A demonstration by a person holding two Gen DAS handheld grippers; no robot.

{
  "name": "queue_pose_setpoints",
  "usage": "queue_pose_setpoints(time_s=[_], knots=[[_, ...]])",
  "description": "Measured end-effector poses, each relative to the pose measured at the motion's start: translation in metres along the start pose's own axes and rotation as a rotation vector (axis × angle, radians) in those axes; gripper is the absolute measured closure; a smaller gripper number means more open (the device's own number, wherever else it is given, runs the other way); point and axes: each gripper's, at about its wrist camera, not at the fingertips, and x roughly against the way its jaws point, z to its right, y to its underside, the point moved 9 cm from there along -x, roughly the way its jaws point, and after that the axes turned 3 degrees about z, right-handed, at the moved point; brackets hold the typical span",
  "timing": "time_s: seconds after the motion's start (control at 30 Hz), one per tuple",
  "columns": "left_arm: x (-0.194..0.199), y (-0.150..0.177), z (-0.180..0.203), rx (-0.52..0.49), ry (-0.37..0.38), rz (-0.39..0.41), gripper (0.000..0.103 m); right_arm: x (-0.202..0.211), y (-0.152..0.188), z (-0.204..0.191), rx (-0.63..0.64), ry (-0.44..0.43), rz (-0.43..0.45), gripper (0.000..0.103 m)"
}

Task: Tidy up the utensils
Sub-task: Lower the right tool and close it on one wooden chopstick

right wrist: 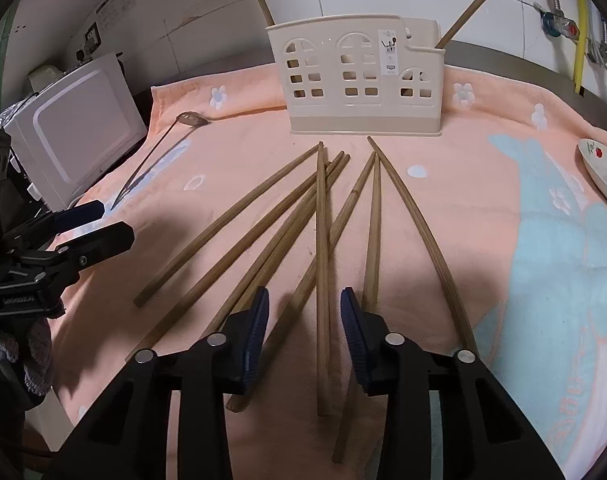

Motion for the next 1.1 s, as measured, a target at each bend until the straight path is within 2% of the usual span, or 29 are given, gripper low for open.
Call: queue_pose_setpoints(time_s=[0.1,0.3,0.37,0.43,0.57,0.73,1.0,1.1], knots=[[-0.002,0.002,0.007,-0.016,0.014,-0.007,0.008,-0.001,0.001,0.002,-0.003,0.005,-0.005,0.074],[-0.01,0.009,0.021,-0.045,0.059,-0.044,0.032,-0.001,0.002,0.004,0.004,0.016,-0.005,0.081],[-0.013,0.011,0.027,-0.052,0.085,-0.06,0.046,-0.001,0.003,0.005,0.011,0.026,-0.005,0.088],[-0.017,0.012,0.031,-0.058,0.097,-0.072,0.054,-0.001,0.004,0.006,0.009,0.031,-0.007,0.093],[-0.026,0.016,0.037,-0.069,0.118,-0.099,0.073,0.0,0.004,0.008,0.004,0.038,-0.007,0.096],[-0.037,0.02,0.041,-0.073,0.134,-0.133,0.081,0.001,0.004,0.009,0.005,0.043,-0.003,0.096],[-0.047,0.022,0.042,-0.066,0.142,-0.16,0.083,0.0,0.004,0.011,0.0,0.044,-0.008,0.096],[-0.047,0.021,0.041,-0.067,0.121,-0.156,0.091,0.0,0.004,0.011,0.001,0.045,-0.009,0.096]])
